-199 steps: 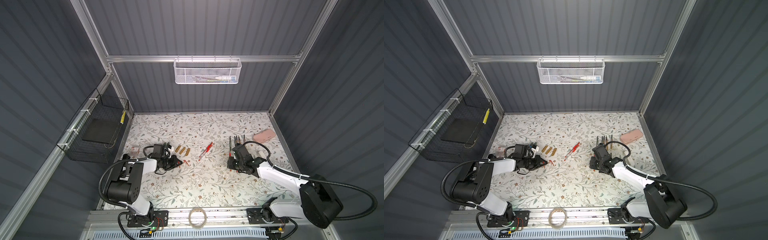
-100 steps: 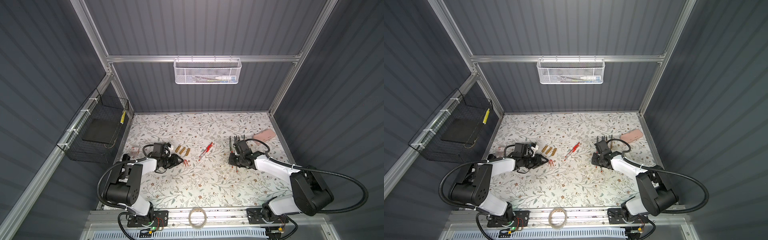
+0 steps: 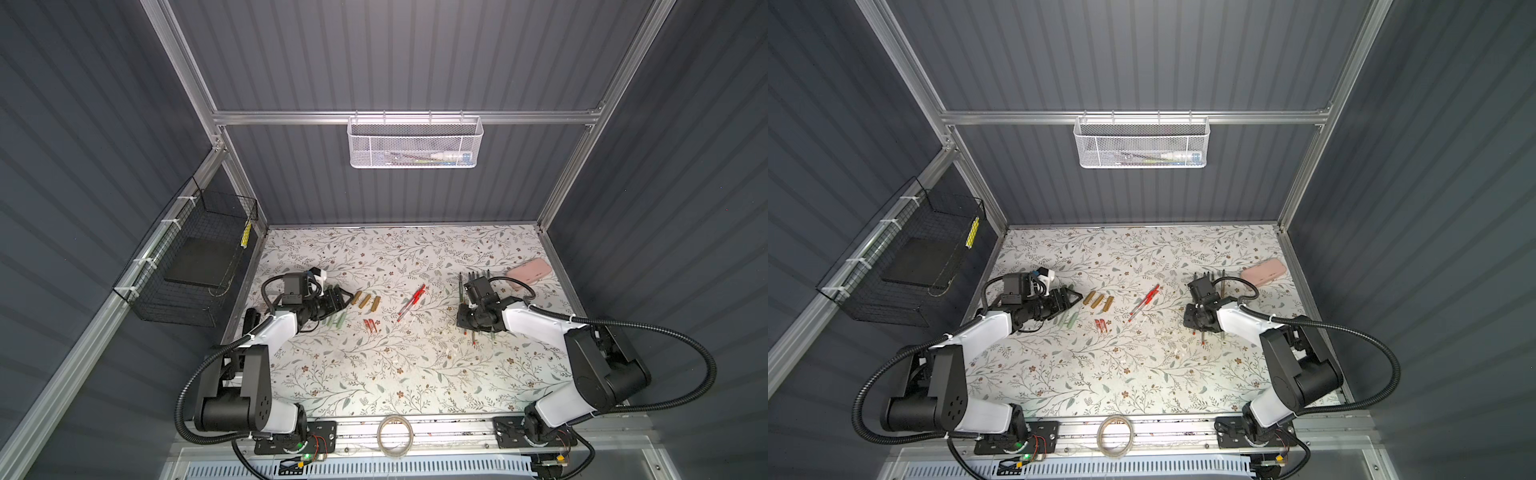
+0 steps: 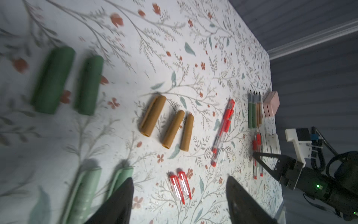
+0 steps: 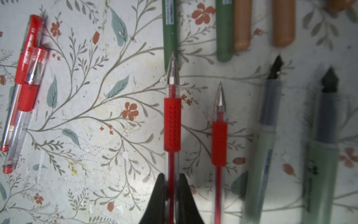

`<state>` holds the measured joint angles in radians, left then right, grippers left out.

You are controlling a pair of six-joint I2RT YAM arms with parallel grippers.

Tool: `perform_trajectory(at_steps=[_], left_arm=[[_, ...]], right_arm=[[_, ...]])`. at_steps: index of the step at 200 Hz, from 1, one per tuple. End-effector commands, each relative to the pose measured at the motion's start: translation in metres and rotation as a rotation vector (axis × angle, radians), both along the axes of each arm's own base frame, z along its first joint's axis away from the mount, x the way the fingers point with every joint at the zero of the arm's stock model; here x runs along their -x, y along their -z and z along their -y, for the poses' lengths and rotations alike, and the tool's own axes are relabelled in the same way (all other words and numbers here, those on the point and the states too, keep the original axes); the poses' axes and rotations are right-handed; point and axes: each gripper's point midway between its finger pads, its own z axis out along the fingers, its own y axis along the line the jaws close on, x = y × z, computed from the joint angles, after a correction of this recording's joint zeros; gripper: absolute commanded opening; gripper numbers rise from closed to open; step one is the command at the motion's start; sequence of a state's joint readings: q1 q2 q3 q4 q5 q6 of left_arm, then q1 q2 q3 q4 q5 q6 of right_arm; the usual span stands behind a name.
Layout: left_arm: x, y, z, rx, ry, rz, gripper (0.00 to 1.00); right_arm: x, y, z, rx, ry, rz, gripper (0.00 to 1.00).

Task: Remove pen caps from pens
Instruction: Place the pen at the center of the table.

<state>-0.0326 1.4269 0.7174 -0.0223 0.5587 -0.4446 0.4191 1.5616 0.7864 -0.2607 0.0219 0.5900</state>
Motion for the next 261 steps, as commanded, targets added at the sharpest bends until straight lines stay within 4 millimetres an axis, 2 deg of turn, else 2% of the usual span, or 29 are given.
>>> perform_trajectory(at_steps=[1, 64, 137, 188, 232, 261], left_arm=[[-0.004, -0.008, -0.014, -0.041, -0.019, 0.036, 0.80], [-0.015, -0.019, -0.032, -0.064, -0.055, 0.065, 0.89], [-0.015, -0.018, -0.036, -0.075, -0.052, 0.078, 0.99], [-0.018, -0.019, -0.041, -0.083, -0.064, 0.079, 1.00], [-0.017, -0.021, -0.042, -0.081, -0.066, 0.084, 1.00], [-0.018, -0.023, -0.044, -0.086, -0.067, 0.083, 1.00]], right_arm=[[-0.005, 0.002, 0.004, 0.032, 0.006, -0.011, 0.01], [-0.004, 0.005, 0.007, 0.062, 0.006, -0.034, 0.06], [-0.006, 0.007, 0.008, 0.069, 0.013, -0.030, 0.16], [-0.007, 0.007, 0.009, 0.082, 0.008, -0.037, 0.20], [-0.007, 0.002, 0.009, 0.088, 0.002, -0.043, 0.22], [-0.009, -0.016, 0.007, 0.066, 0.008, -0.002, 0.25]])
